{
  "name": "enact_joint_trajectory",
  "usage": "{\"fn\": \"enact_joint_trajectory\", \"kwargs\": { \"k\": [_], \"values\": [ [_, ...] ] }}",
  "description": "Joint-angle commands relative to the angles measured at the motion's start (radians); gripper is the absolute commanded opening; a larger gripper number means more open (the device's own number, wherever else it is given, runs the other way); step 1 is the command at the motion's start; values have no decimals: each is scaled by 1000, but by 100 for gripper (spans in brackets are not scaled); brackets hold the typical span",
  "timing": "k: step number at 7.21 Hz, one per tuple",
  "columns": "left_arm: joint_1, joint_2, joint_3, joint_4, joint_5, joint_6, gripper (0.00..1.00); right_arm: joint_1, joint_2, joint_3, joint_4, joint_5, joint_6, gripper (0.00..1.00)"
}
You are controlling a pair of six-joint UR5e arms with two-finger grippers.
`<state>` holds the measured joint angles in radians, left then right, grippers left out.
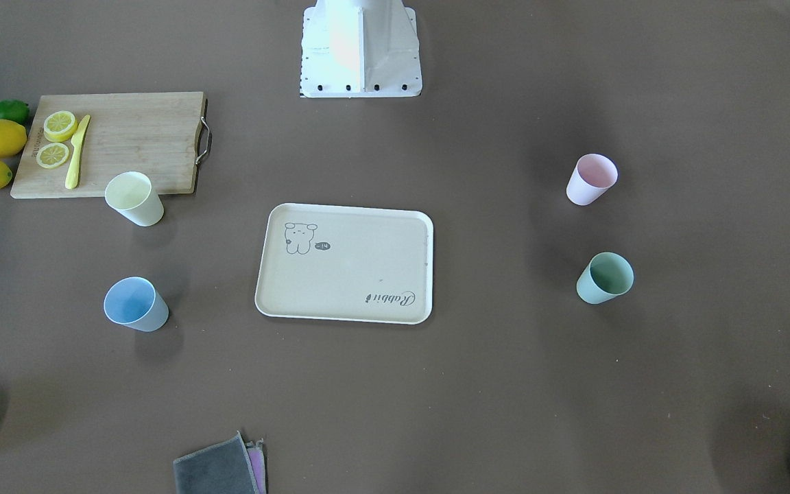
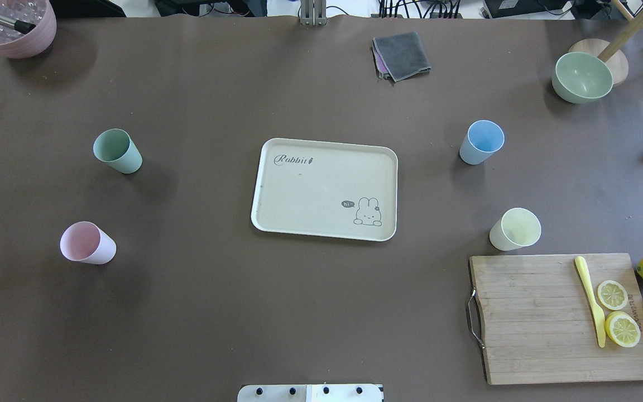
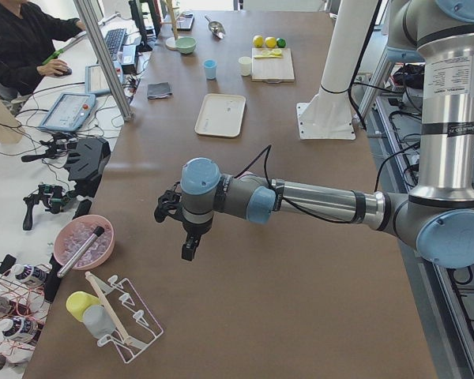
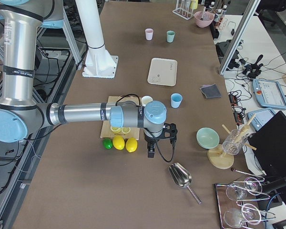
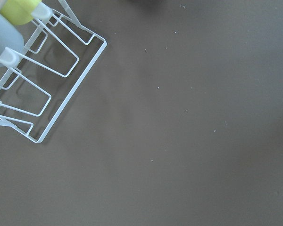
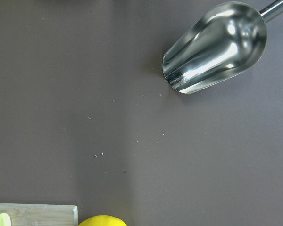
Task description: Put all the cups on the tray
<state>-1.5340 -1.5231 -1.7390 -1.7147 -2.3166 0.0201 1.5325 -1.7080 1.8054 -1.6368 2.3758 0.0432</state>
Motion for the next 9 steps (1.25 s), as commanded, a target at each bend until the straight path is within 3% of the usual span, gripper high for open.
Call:
{"fn": "enact_joint_trajectory", "kwargs": {
  "k": [1,3,6,7,8,9],
  "values": [
    [6,-21,6,3,-1,-5,98,0,5,5,0,0,1,100],
    [8,-87,35,36,0,-25,98,0,34,-9,-2,42,18,100],
    [11,-81,3,-79,-16,-92,98,0,38,-8,-2,59,24,100],
    [18,-87,-19,-86,-129,-110,98,0,34,-6,11,51,24,100],
    [56,-71,-69,-106,-151,-246,98,0,31,-5,14,54,24,100],
    [113,19,-127,-255,-142,-382,98,0,28,-9,14,51,18,100]
  ]
}}
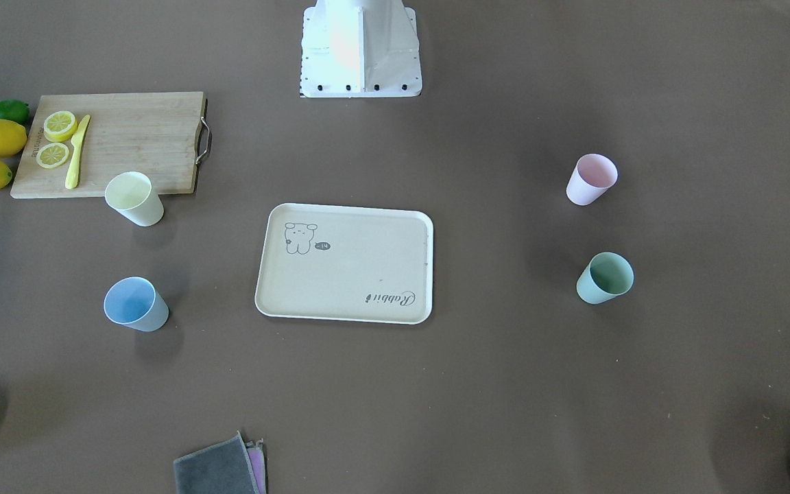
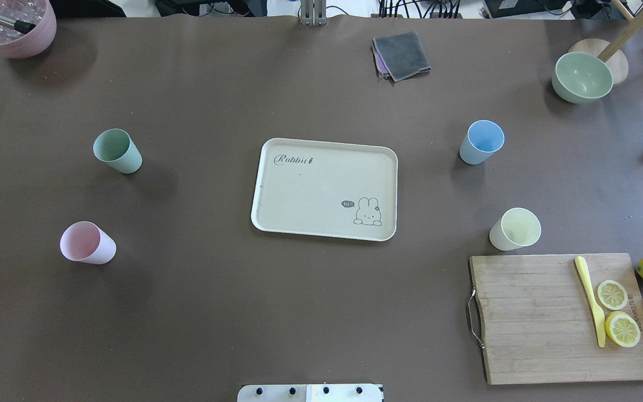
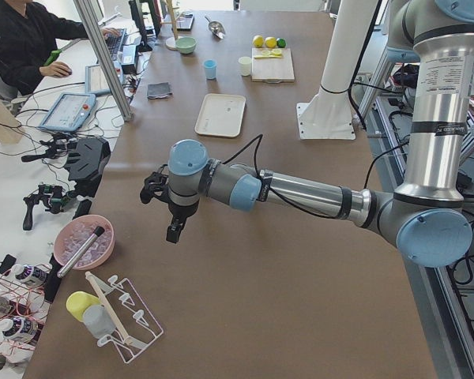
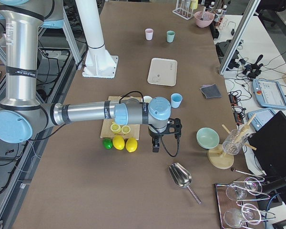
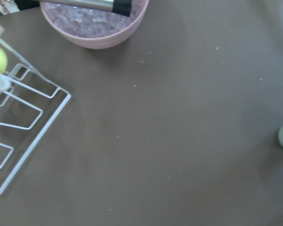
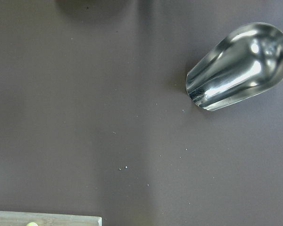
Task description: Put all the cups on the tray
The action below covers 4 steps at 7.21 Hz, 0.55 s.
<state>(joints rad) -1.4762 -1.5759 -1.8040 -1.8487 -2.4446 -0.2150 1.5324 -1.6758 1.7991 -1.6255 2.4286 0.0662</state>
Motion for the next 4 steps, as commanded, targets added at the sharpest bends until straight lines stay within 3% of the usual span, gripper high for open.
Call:
{"fn": "enact_joint_trajectory", "kwargs": {
  "k": [1,4],
  "values": [
    [98,100,-66,-283,27,-317,98,0,-2,-27,6,7,-6,100],
    [354,100,-156,-307,253,-617,98,0,10,-23,7,-3,1,100]
  ]
}}
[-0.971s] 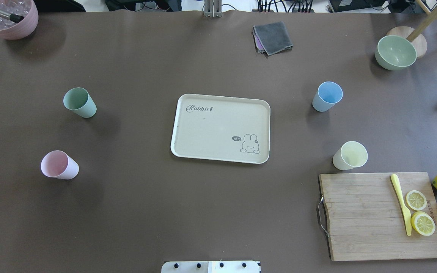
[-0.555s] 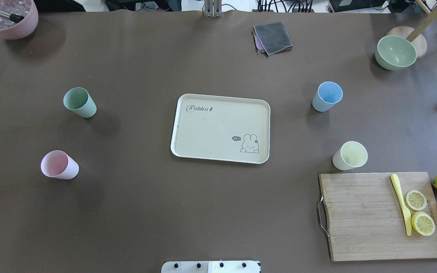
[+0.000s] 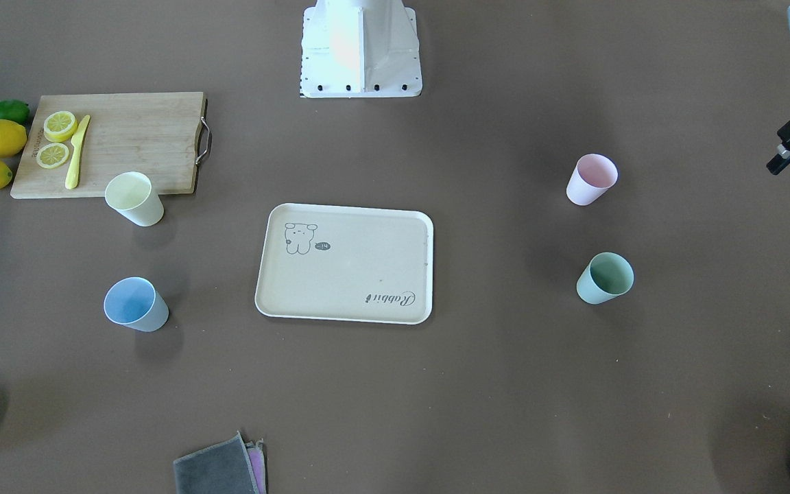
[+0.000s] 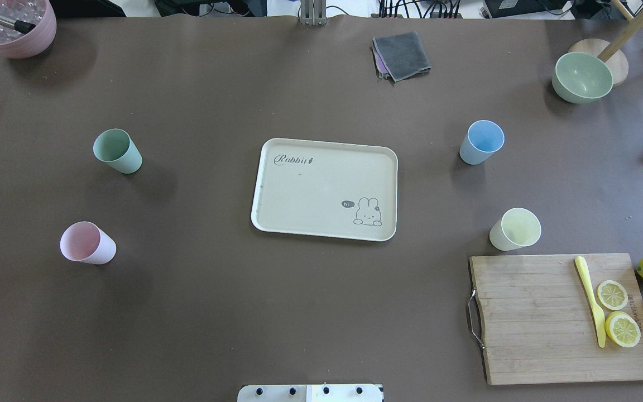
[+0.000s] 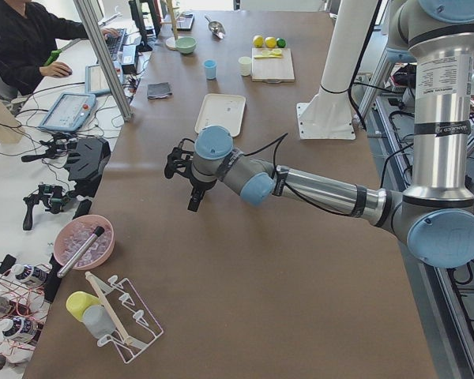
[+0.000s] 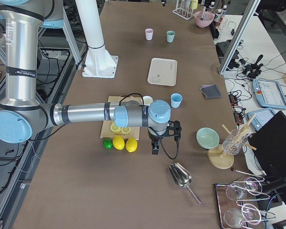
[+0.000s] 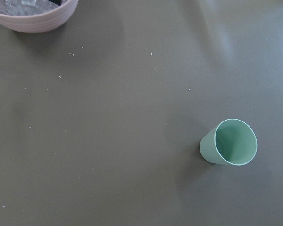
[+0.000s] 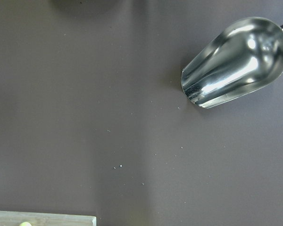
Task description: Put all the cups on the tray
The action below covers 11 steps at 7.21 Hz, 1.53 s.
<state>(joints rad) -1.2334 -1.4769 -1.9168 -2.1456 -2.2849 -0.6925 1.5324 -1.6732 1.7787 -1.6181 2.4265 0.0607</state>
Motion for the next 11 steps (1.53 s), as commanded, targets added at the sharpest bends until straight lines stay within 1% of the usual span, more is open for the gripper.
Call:
{"fn": "enact_joint_trajectory", "kwargs": {
  "k": [1,2,3,4,5,6,7,8,10,11],
  "values": [
    [229,1,-68,-10,181,-238,98,0,7,-2,0,0,5,100],
    [329,0,-73,-13,252,-304,98,0,0,8,3,3,4,100],
    [394,3,-76,-13,272,-311,98,0,-10,-7,73,-3,4,100],
    [434,6,-76,-13,274,-318,98,0,-25,-19,134,0,8,100],
    [472,33,-76,-23,283,-317,98,0,-25,-24,136,3,10,100],
    [485,65,-76,-61,294,-314,98,0,-11,-10,139,9,54,100],
    [486,107,-71,-109,294,-308,98,-18,-7,29,144,31,150,100],
    [488,127,-68,-123,295,-302,98,-50,-7,80,147,40,225,100],
    [540,115,-44,-123,358,-308,98,-133,7,146,149,39,371,100],
    [540,101,-31,-123,358,-309,98,-176,24,166,149,36,449,100]
  ]
}}
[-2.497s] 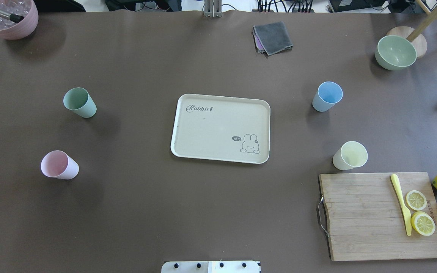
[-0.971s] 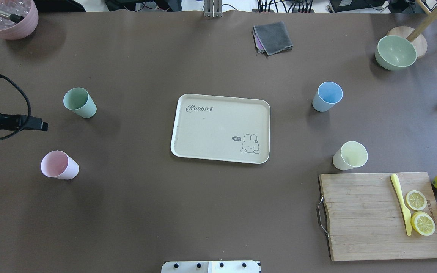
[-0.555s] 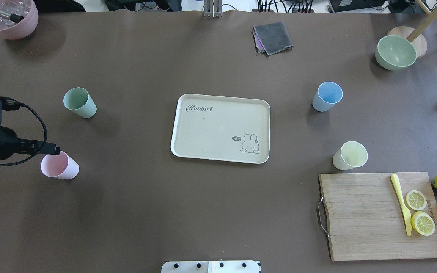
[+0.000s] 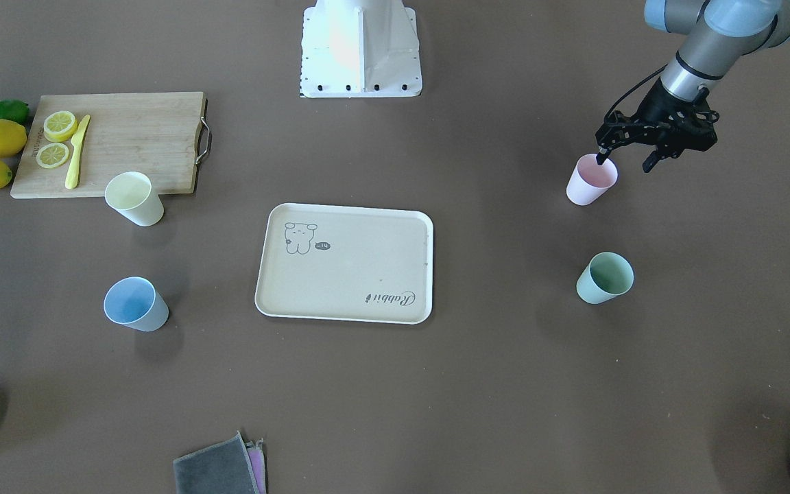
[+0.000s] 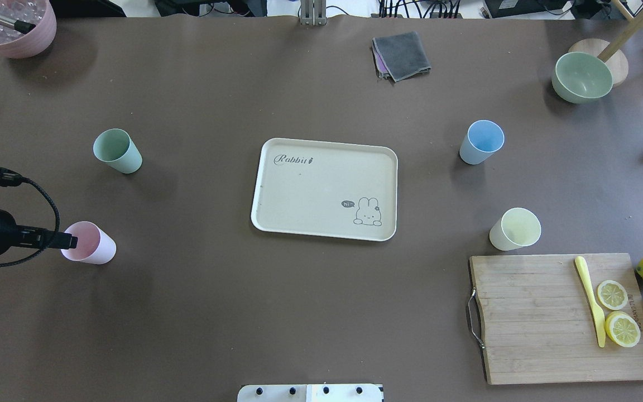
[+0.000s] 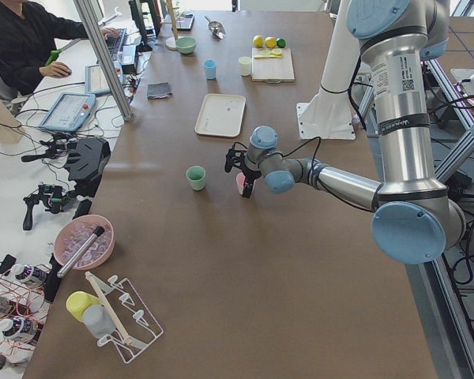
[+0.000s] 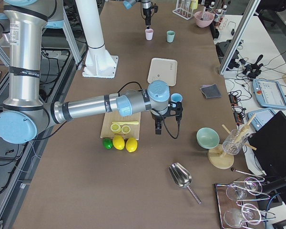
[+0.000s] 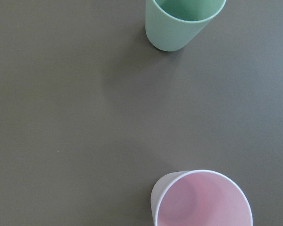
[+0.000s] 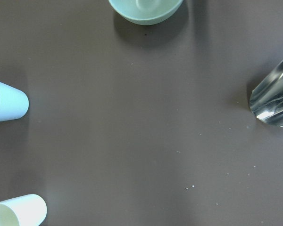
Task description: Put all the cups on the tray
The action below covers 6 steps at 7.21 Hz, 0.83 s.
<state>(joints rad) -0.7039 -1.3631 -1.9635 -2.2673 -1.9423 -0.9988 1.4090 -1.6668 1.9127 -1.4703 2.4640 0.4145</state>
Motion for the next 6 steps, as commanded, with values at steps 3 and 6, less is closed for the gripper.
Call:
{"fn": "enact_joint_trajectory", "kwargs": {
  "k": [3,6],
  "values": [
    [11,-22,35,-6,16,-7,86,-116,32,65,11,-11,174,100],
    [11,-42,86,-63,16,-8,13,-185,32,65,108,-57,295,100]
  ]
}}
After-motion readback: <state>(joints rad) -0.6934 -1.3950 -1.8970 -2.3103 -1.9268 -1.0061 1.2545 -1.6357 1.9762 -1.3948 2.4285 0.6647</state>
